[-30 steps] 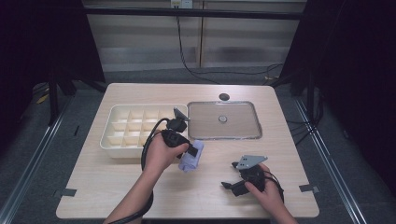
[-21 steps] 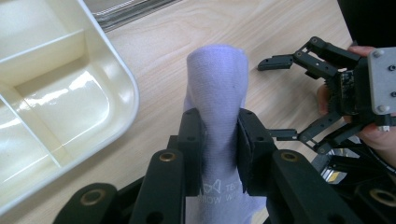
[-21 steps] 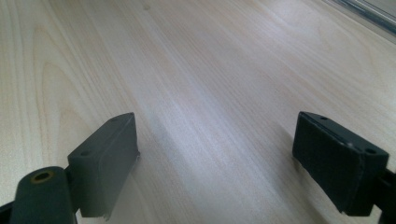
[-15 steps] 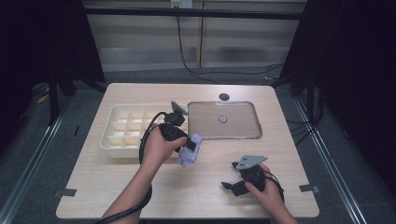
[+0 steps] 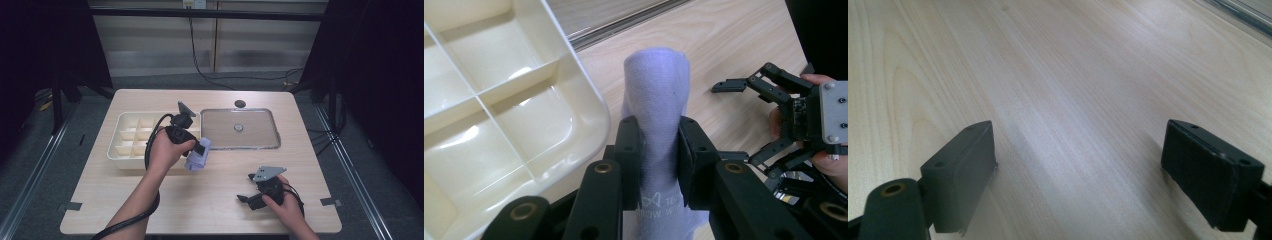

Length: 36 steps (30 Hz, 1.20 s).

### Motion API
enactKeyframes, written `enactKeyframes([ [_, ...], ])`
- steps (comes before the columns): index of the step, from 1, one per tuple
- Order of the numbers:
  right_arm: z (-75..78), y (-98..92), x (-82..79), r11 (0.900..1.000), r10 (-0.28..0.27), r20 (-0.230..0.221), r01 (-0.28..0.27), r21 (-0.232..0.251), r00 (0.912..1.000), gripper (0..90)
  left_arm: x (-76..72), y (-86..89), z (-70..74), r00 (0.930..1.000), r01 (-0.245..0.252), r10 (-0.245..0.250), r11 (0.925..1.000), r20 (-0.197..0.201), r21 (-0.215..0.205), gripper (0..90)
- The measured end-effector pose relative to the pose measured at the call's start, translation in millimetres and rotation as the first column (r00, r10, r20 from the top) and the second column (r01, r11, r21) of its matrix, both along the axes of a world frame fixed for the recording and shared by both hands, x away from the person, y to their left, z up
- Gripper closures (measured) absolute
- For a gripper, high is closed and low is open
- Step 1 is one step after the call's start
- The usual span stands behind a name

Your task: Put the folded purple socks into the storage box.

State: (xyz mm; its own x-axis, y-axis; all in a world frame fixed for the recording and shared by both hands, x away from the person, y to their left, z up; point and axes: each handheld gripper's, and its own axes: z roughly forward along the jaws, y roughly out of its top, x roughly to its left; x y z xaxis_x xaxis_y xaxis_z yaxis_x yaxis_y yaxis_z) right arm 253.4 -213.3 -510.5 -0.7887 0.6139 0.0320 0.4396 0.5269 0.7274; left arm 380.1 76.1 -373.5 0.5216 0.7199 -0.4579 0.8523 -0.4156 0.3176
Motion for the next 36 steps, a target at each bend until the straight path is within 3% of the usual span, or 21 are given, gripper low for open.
enactKeyframes([
  [19,-0.1,0.0,0.0,1.000,0.001,0.001,-0.001,-0.001,1.0000,13.5,18.6,21.7,3.7,0.9960,-0.088,0.089,0.9958,0.014,-0.023,73.8],
  [36,-0.1,0.7,-1.1,1.000,0.009,0.003,-0.009,-0.002,1.0000,13.5,34.0,21.3,-14.4,0.9943,-0.106,0.106,0.9944,0.009,-0.002,73.6],
])
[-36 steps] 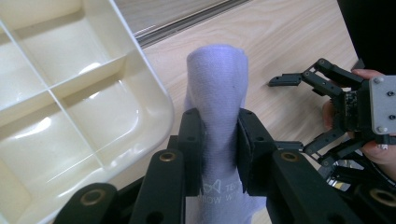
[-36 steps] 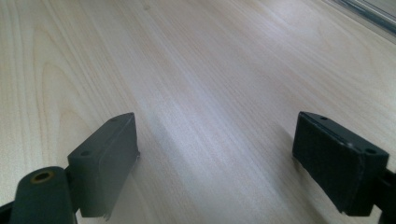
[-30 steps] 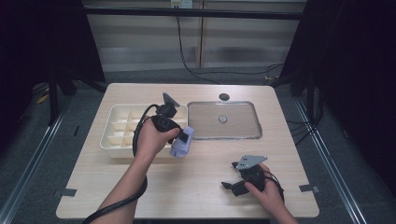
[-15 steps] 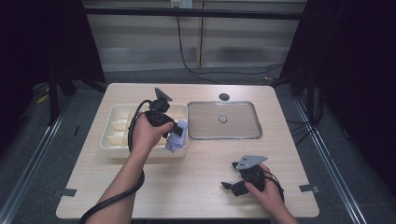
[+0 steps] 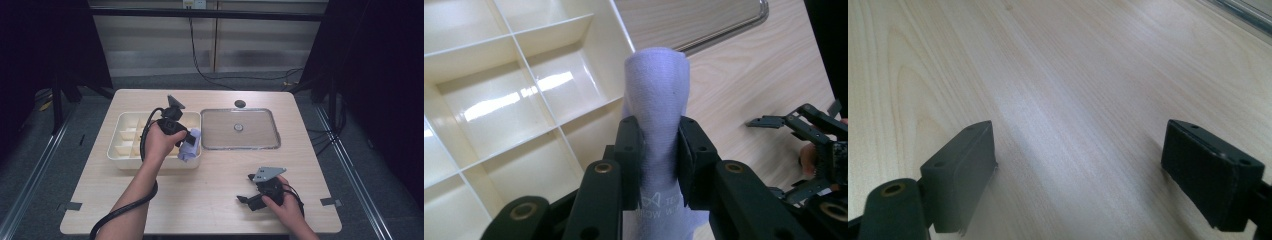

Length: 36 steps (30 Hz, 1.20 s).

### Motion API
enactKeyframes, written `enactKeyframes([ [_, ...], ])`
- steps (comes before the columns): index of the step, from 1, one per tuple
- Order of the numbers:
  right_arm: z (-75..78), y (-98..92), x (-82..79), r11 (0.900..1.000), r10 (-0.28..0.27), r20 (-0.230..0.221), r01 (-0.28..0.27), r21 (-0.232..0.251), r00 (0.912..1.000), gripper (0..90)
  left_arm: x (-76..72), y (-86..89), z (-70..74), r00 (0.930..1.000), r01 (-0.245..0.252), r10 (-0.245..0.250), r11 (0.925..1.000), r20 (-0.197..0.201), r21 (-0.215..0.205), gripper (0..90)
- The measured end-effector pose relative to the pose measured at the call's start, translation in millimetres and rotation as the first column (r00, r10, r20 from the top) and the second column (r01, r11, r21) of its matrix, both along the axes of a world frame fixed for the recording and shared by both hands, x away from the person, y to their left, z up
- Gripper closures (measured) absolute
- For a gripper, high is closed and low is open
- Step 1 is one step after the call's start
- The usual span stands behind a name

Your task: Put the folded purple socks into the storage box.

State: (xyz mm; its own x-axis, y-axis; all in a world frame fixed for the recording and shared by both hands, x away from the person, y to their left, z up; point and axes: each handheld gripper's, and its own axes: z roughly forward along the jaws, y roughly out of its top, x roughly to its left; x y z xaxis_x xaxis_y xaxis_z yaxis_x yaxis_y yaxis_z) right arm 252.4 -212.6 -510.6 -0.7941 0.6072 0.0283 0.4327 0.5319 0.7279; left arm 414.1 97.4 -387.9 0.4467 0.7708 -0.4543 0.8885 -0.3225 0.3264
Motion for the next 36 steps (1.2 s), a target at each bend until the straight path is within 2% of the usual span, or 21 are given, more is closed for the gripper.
enactKeyframes([
  [5,0.0,0.0,0.0,1.000,0.000,0.000,0.000,0.000,1.0000,13.5,4.4,0.1,-5.7,0.9999,-0.015,0.015,0.9998,0.004,0.010,73.6],
  [6,0.0,0.0,0.0,1.000,0.001,0.000,-0.001,0.000,1.0000,13.4,5.6,0.6,-6.8,1.0000,-0.005,0.005,0.9999,0.006,0.011,73.6],
  [8,0.0,0.0,0.0,1.000,0.000,0.000,0.000,0.000,1.0000,13.5,6.4,-0.6,-8.9,0.9999,-0.015,0.015,0.9999,-0.004,0.007,73.5],
  [10,0.0,0.0,0.0,1.000,0.001,0.000,-0.001,0.000,1.0000,13.5,7.5,-1.1,-11.5,0.9998,-0.021,0.020,0.9997,0.008,0.014,73.5],
  [19,0.0,0.0,0.0,1.000,0.000,-0.001,0.000,0.000,1.0000,13.5,10.5,-0.2,-24.6,0.9992,-0.040,0.041,0.9989,-0.001,0.022,73.6],
  [29,0.0,-0.1,0.0,1.000,0.002,0.000,-0.002,-0.001,1.0000,13.5,11.8,-3.6,-30.4,0.9996,-0.029,0.029,0.9984,-0.006,0.048,73.7],
  [36,0.0,-0.1,0.0,1.000,0.002,0.000,-0.002,-0.001,1.0000,13.5,12.5,-5.4,-34.0,0.9994,-0.030,0.030,0.9985,-0.015,0.045,74.0],
])
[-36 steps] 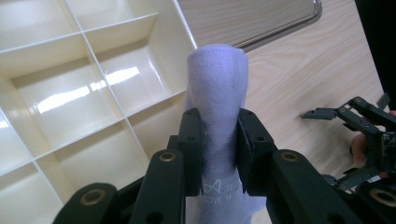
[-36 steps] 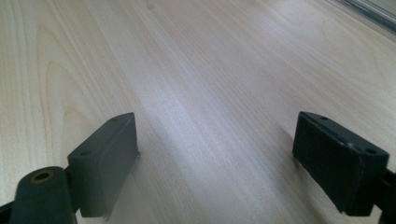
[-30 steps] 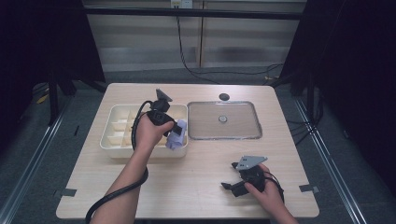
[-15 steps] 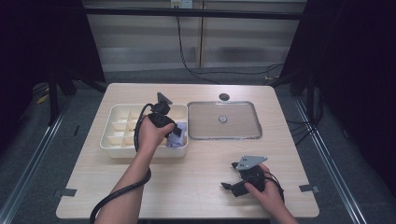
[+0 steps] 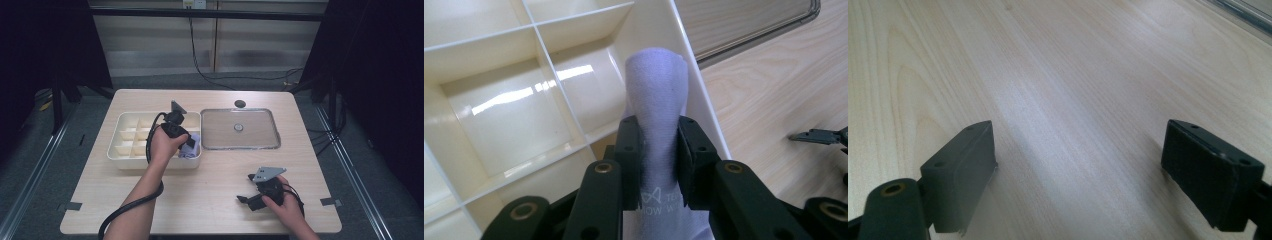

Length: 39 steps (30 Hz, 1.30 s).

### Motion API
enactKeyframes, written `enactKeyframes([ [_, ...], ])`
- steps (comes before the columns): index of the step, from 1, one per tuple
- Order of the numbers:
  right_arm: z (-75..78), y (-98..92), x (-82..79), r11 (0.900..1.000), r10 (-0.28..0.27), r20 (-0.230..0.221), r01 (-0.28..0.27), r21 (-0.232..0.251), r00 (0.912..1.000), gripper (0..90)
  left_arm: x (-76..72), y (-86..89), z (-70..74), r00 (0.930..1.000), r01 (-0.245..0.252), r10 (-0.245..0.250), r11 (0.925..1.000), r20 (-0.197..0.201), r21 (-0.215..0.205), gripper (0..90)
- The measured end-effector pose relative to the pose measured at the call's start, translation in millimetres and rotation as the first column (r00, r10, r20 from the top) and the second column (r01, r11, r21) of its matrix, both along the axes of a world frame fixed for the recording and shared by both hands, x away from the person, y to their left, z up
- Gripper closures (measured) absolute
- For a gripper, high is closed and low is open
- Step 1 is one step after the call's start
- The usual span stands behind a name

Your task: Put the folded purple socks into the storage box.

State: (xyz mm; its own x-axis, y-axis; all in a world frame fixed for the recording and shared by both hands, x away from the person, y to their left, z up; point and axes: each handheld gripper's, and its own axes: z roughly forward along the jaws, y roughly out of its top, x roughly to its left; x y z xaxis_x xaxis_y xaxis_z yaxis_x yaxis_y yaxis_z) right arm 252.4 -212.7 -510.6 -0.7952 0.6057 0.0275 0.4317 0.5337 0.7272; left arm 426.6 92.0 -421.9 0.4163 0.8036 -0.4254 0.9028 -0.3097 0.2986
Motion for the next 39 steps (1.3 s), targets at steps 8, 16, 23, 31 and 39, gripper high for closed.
enactKeyframes([
  [8,0.0,0.0,0.0,1.000,0.000,0.001,0.000,0.000,1.0000,13.5,-2.5,-0.2,-2.5,0.9999,0.004,-0.004,1.0000,0.013,-0.002,74.1],
  [16,0.0,0.0,0.0,1.000,0.000,0.000,0.000,0.000,1.0000,13.4,-4.2,-3.7,-4.0,0.9994,0.028,-0.029,0.9990,0.018,0.036,74.4],
  [23,0.0,0.0,0.0,1.000,0.000,0.000,0.000,0.000,1.0000,13.4,-6.6,-6.3,-5.9,0.9991,0.037,-0.038,0.9976,0.017,0.059,74.9],
  [31,0.0,-0.1,0.1,1.000,0.000,0.000,0.000,0.000,1.0000,13.4,-9.8,-9.5,-8.4,0.9992,0.041,-0.041,0.9965,0.003,0.073,75.5],
  [39,0.0,0.0,0.1,1.000,0.000,0.000,0.000,-0.001,1.0000,13.4,-12.0,-11.3,-11.9,0.9993,0.036,-0.036,0.9965,-0.006,0.075,75.9],
])
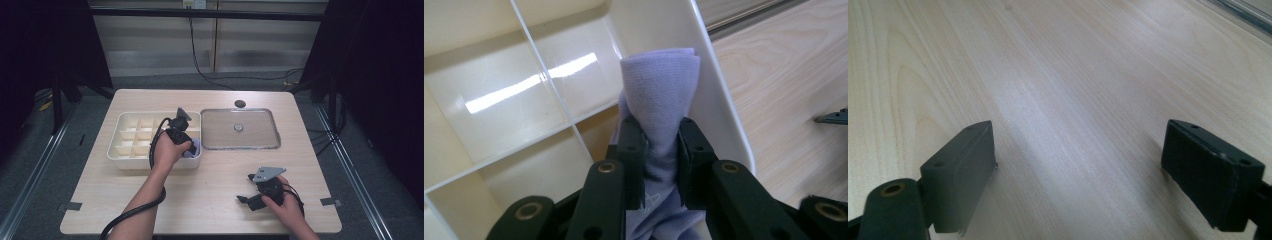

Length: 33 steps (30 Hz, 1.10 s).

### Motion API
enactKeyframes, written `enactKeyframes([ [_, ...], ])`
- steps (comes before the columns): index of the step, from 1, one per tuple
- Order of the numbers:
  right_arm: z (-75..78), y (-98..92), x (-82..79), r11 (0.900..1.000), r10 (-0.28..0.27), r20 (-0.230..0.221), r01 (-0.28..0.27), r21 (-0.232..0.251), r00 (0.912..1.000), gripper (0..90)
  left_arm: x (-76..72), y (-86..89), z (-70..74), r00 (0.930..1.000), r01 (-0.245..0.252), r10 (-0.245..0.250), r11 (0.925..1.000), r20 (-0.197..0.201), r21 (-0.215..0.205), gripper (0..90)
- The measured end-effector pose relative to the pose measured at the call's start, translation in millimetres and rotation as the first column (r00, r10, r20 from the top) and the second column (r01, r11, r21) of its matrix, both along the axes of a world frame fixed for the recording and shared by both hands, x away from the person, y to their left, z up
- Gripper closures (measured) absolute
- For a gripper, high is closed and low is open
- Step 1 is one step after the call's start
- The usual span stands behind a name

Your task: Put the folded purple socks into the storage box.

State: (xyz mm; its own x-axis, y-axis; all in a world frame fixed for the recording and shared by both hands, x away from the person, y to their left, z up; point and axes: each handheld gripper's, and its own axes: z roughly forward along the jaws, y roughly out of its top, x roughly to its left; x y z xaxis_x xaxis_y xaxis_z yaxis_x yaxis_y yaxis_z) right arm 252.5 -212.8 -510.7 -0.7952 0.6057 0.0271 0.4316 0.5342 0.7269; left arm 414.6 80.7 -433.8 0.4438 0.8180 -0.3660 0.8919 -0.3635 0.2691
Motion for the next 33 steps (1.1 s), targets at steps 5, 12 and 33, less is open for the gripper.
enactKeyframes([
  [5,0.0,0.0,0.0,1.000,0.000,0.000,0.000,0.000,1.0000,13.4,-0.8,-2.1,-2.4,1.0000,0.008,-0.007,0.9999,-0.005,0.015,76.0],
  [12,0.0,0.1,0.1,1.000,0.000,-0.002,0.000,0.001,1.0000,13.1,-2.7,-4.0,-6.4,1.0000,0.003,-0.003,0.9997,-0.006,0.026,76.0],
  [33,0.0,1.1,0.5,1.000,0.001,-0.005,-0.001,0.002,1.0000,12.8,-2.6,-11.6,-13.2,0.9995,0.031,-0.031,0.9964,-0.001,0.079,74.9],
])
